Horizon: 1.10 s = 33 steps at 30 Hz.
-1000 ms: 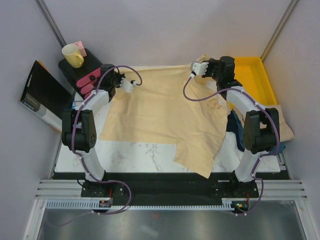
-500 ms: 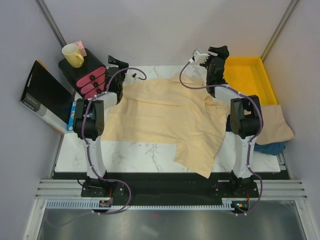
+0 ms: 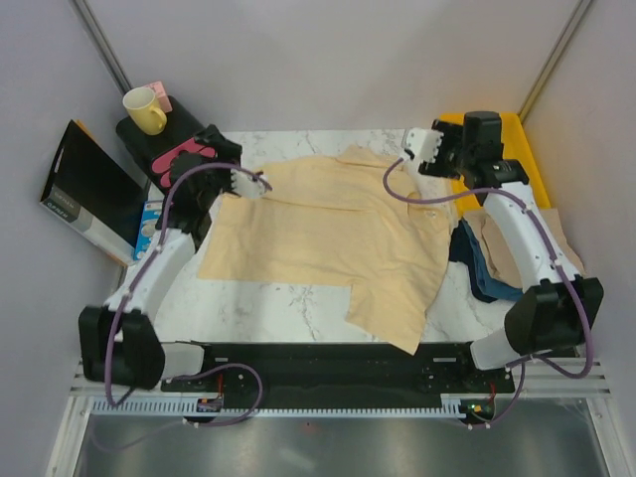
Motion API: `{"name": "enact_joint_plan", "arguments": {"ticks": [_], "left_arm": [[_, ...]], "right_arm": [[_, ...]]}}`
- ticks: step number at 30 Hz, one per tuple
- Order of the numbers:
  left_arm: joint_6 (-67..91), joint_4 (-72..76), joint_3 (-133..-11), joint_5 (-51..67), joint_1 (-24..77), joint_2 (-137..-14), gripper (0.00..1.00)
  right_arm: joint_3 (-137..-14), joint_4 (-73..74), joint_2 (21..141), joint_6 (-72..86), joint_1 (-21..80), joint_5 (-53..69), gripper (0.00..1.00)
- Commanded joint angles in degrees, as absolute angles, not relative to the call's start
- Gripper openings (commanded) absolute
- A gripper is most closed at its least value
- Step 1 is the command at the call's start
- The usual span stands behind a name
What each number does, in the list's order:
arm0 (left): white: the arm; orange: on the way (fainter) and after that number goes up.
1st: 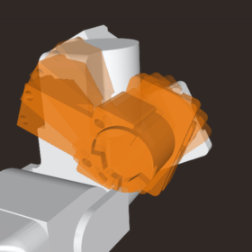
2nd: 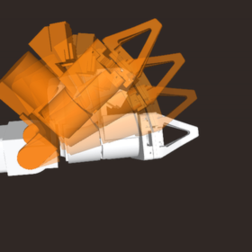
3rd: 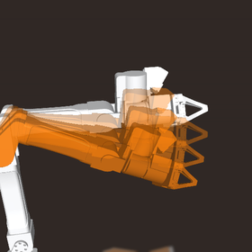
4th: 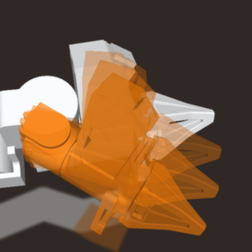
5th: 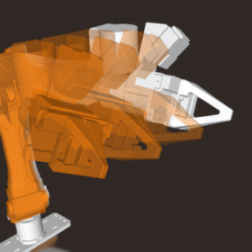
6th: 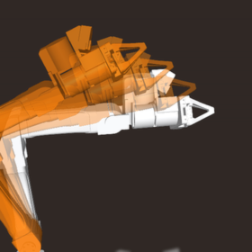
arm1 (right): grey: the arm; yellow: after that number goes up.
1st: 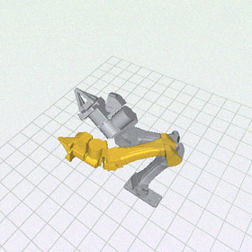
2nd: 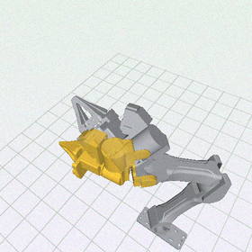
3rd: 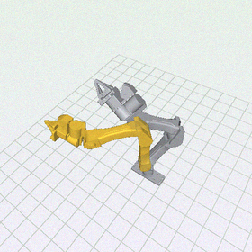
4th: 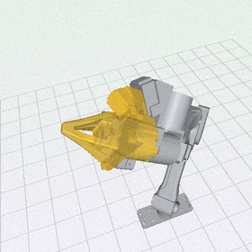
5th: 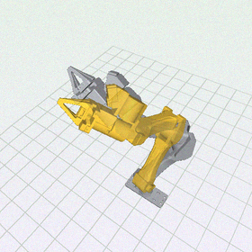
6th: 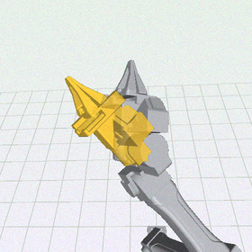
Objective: Fold and stack the t-shirts
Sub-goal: Flatten out the tshirt
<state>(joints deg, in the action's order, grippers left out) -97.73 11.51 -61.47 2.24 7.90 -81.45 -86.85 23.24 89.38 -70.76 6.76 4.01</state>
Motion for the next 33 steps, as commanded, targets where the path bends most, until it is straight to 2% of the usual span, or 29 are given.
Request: {"name": "enact_joint_plan", "arguments": {"ticks": [1, 2, 6, 9, 21, 26, 33], "left_arm": [[-99.21, -12.90, -45.82, 15.90, 8.17, -65.51, 1.00], [-99.84, -15.09, -43.70, 18.17, 8.26, -59.82, 1.00], [-103.97, -24.25, -33.96, 21.53, 8.26, -49.95, 1.00], [-106.96, -25.49, -29.64, 22.32, 8.26, -47.20, 1.00], [-109.51, -22.68, -24.09, 19.25, 8.26, -56.16, 0.97], [-111.53, -18.46, -22.24, 16.53, 8.09, -58.35, 0.97], [-111.70, -17.75, -23.47, 15.47, 7.47, -60.03, 0.97]], "right_arm": [[-73.96, 46.39, 82.47, -76.81, 7.56, 17.12, 0.74], [-72.09, 48.06, 81.22, -77.77, 7.56, 18.18, 0.74], [-65.14, 57.45, 75.86, -83.30, 9.93, 21.44, 0.77], [-59.43, 58.27, 71.56, -85.59, 13.17, 20.31, 0.79], [-53.62, 56.70, 73.39, -73.93, 27.15, 16.26, 0.82], [-52.82, 56.06, 75.23, -68.91, 27.51, 14.24, 0.82], [-43.96, 57.39, 64.61, -73.73, 29.43, 10.73, 0.85]]}}
